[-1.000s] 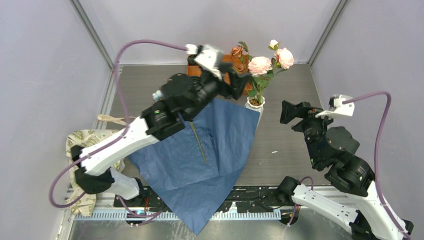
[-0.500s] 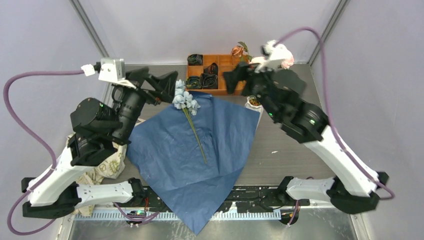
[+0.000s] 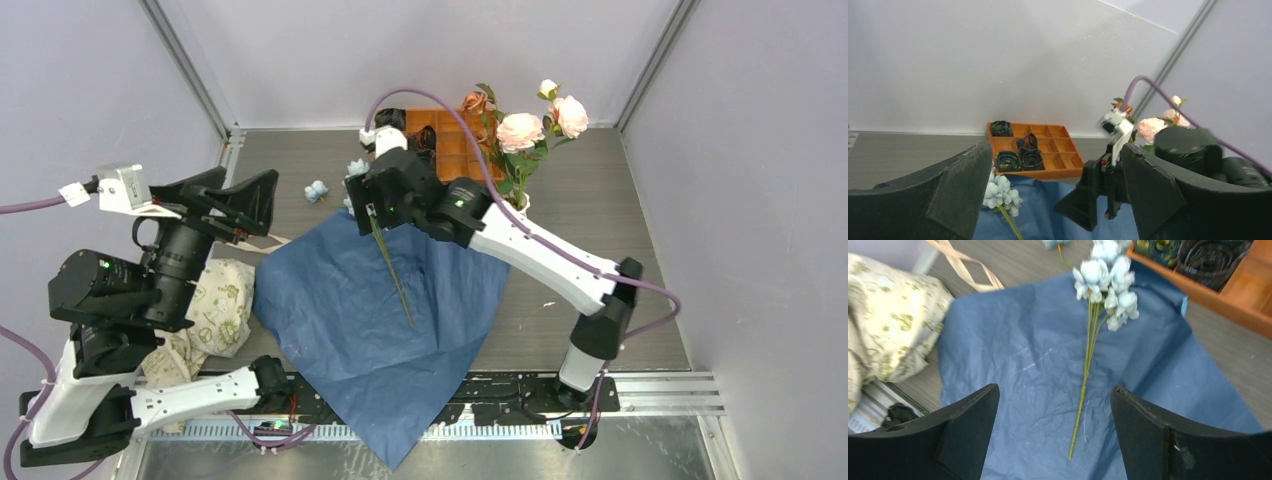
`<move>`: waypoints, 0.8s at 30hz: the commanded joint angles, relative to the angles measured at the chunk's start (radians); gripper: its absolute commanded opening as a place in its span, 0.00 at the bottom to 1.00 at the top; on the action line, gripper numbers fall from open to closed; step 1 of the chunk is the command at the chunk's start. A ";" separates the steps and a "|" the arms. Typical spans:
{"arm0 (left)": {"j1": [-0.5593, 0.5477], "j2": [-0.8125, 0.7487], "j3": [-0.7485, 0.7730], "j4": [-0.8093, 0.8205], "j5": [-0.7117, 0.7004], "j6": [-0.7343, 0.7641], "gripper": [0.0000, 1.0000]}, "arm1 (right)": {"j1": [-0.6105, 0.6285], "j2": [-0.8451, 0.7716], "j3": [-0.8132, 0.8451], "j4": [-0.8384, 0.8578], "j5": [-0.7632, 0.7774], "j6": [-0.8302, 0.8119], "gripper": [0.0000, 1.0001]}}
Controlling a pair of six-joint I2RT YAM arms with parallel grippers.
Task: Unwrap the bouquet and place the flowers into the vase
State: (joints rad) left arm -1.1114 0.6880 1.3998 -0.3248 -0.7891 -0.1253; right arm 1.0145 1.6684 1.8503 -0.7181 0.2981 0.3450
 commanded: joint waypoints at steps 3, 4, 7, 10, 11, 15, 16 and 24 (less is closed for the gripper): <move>0.002 -0.040 -0.026 -0.010 -0.133 -0.024 1.00 | -0.001 0.141 0.088 -0.115 -0.027 0.064 0.86; 0.002 -0.047 -0.031 -0.011 -0.141 -0.026 1.00 | -0.002 0.166 0.103 -0.125 -0.025 0.064 0.86; 0.002 -0.060 -0.035 -0.032 -0.154 -0.036 1.00 | -0.006 0.250 0.158 -0.161 -0.019 0.061 0.86; 0.002 -0.063 -0.033 -0.052 -0.167 -0.041 1.00 | -0.018 0.346 0.226 -0.199 -0.021 0.071 0.86; 0.003 -0.065 -0.033 -0.057 -0.174 -0.040 1.00 | -0.023 0.378 0.247 -0.208 -0.022 0.075 0.86; 0.002 -0.069 -0.037 -0.072 -0.182 -0.042 1.00 | -0.060 0.504 0.313 -0.221 -0.033 0.085 0.85; 0.002 -0.072 -0.038 -0.078 -0.182 -0.043 1.00 | -0.072 0.532 0.334 -0.222 -0.039 0.087 0.84; 0.002 -0.094 -0.058 -0.092 -0.209 -0.049 1.00 | -0.143 0.738 0.558 -0.289 -0.065 0.083 0.83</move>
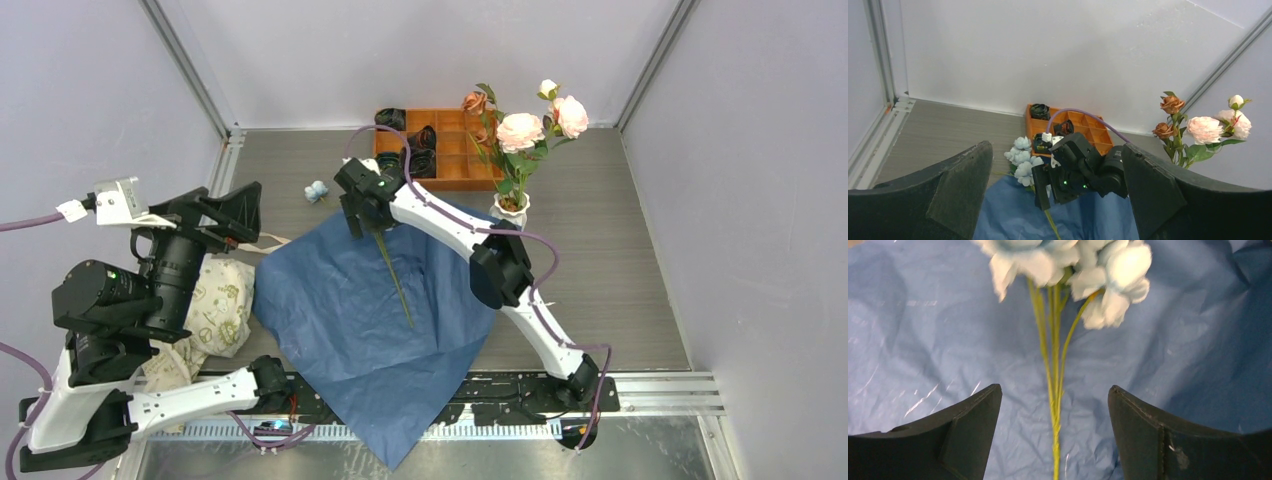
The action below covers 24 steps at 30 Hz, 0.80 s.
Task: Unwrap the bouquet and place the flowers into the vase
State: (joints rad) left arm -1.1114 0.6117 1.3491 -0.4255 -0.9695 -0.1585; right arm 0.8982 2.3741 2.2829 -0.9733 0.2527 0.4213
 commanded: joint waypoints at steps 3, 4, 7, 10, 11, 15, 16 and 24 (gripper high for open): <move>0.002 -0.016 -0.003 0.000 -0.027 -0.008 1.00 | -0.033 0.063 0.141 -0.021 -0.031 0.007 0.82; 0.002 -0.015 0.000 -0.004 -0.028 -0.006 1.00 | -0.034 0.069 0.142 -0.016 -0.036 0.008 0.82; 0.002 -0.010 0.003 -0.010 -0.031 0.000 1.00 | -0.036 0.087 0.142 -0.003 -0.051 0.012 0.82; 0.003 -0.008 -0.003 -0.006 -0.032 0.003 1.00 | -0.035 0.104 0.150 0.004 -0.064 0.014 0.82; 0.002 -0.006 -0.005 -0.005 -0.032 0.005 1.00 | -0.035 0.111 0.156 0.005 -0.069 0.016 0.82; 0.002 -0.005 -0.008 -0.004 -0.030 0.008 1.00 | -0.036 0.133 0.174 0.009 -0.095 0.023 0.82; 0.002 -0.007 -0.008 -0.002 -0.030 0.008 1.00 | -0.035 0.139 0.179 0.010 -0.101 0.025 0.82; 0.002 -0.016 -0.011 -0.007 -0.027 0.010 1.00 | -0.043 0.169 0.179 0.033 -0.098 0.021 0.80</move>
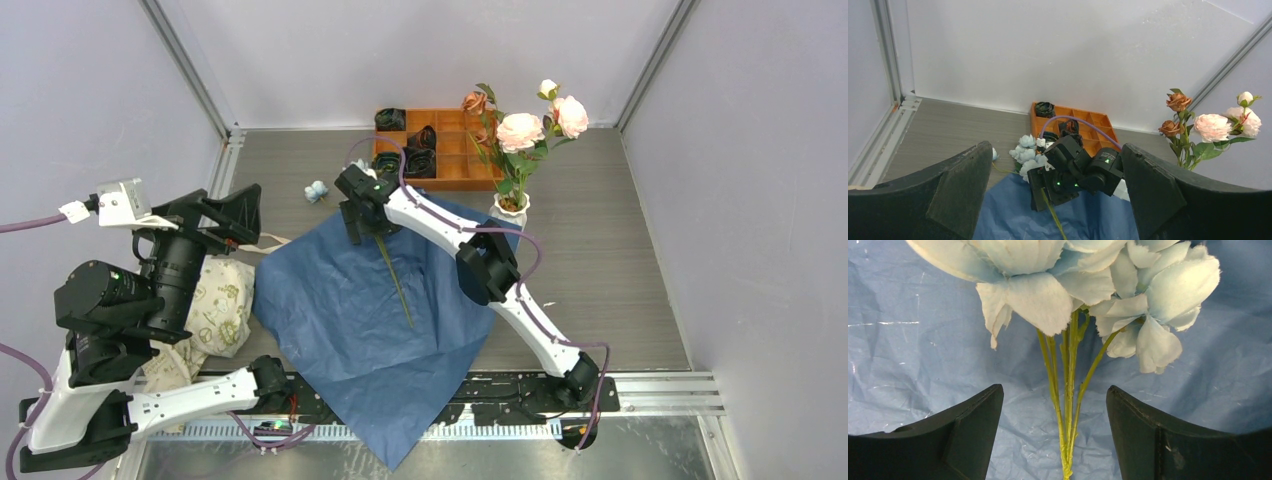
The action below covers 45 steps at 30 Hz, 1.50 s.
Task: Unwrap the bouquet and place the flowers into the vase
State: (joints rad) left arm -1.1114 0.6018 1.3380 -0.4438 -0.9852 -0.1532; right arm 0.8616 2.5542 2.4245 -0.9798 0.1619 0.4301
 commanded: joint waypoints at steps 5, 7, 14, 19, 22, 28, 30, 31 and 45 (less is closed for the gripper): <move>0.001 -0.011 -0.004 0.005 -0.023 0.000 1.00 | -0.020 -0.009 0.036 0.057 -0.004 0.004 0.78; 0.001 -0.012 -0.008 0.007 -0.023 -0.002 1.00 | -0.025 -0.008 0.036 0.061 -0.004 0.004 0.77; 0.001 -0.008 -0.013 0.007 -0.020 -0.002 1.00 | -0.031 0.032 0.064 0.062 -0.011 0.010 0.70; 0.002 -0.021 -0.018 -0.002 -0.024 -0.008 1.00 | -0.030 0.034 0.048 0.070 -0.011 0.015 0.58; 0.001 -0.029 -0.023 0.000 -0.024 -0.009 1.00 | -0.030 0.033 0.046 0.073 -0.011 0.016 0.53; 0.001 -0.033 -0.026 -0.002 -0.027 -0.009 1.00 | -0.030 0.011 0.026 0.079 -0.010 0.022 0.41; 0.001 -0.032 -0.026 -0.003 -0.028 -0.009 1.00 | -0.030 0.000 0.013 0.084 -0.010 0.026 0.37; 0.002 -0.032 -0.027 -0.004 -0.027 -0.009 1.00 | -0.030 -0.009 0.005 0.089 -0.010 0.028 0.35; 0.001 -0.033 -0.026 -0.015 -0.026 -0.021 1.00 | 0.016 -0.213 -0.065 0.105 0.019 0.020 0.01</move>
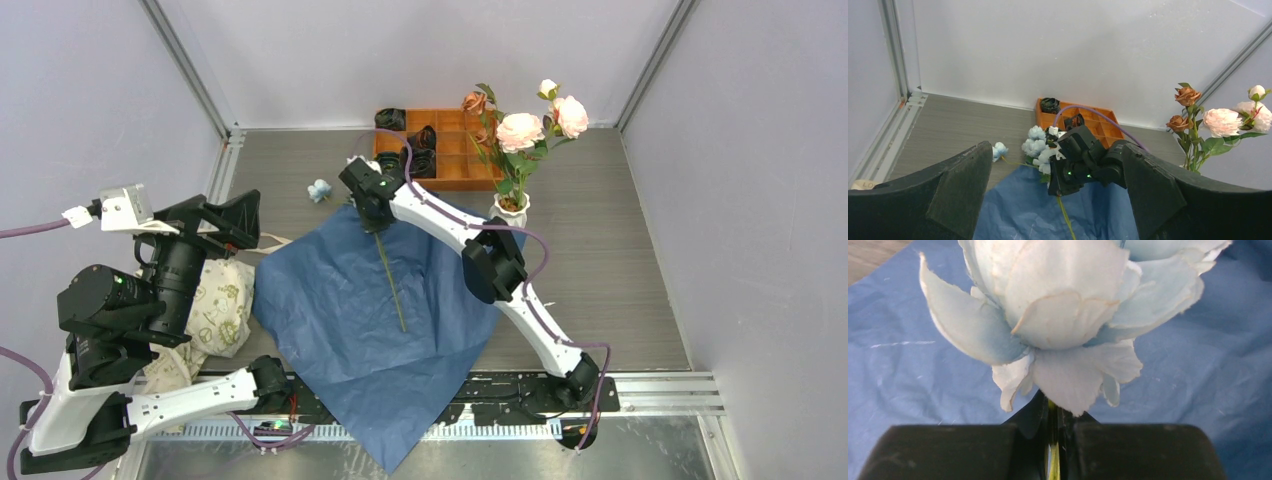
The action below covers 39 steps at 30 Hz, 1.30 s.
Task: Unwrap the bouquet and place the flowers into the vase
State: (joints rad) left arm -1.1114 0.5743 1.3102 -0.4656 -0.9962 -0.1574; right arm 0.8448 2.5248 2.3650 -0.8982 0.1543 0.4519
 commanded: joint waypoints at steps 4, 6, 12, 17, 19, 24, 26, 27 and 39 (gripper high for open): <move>0.001 -0.015 0.002 0.005 -0.015 -0.021 1.00 | 0.069 -0.286 -0.028 0.025 0.077 -0.028 0.01; 0.002 -0.018 0.001 0.004 -0.015 -0.021 1.00 | 0.077 -0.338 -0.025 0.021 0.105 -0.048 0.01; 0.002 -0.019 0.001 -0.001 -0.018 -0.024 1.00 | 0.080 -0.513 0.000 0.009 0.195 -0.107 0.01; 0.002 -0.009 -0.006 0.018 -0.021 -0.015 1.00 | 0.090 -0.703 -0.022 0.098 0.296 -0.205 0.01; 0.001 0.002 0.007 0.007 -0.018 -0.016 1.00 | 0.093 -0.777 -0.044 0.157 0.342 -0.249 0.01; 0.002 0.014 0.000 0.010 -0.027 -0.018 1.00 | 0.103 -0.982 -0.190 0.377 0.418 -0.372 0.01; 0.002 0.017 -0.003 0.019 -0.026 -0.014 1.00 | 0.103 -1.073 -0.304 0.508 0.451 -0.420 0.01; 0.002 0.020 -0.001 0.021 -0.026 -0.013 1.00 | 0.103 -1.107 -0.340 0.552 0.470 -0.441 0.01; 0.001 0.041 -0.005 0.038 -0.019 -0.013 1.00 | 0.103 -1.322 -0.652 1.077 0.657 -0.809 0.01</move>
State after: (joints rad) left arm -1.1114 0.6094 1.3029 -0.4824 -1.0065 -0.1749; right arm 0.9428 1.2015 1.7638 -0.0986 0.7307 -0.1684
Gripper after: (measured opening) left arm 0.995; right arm 0.112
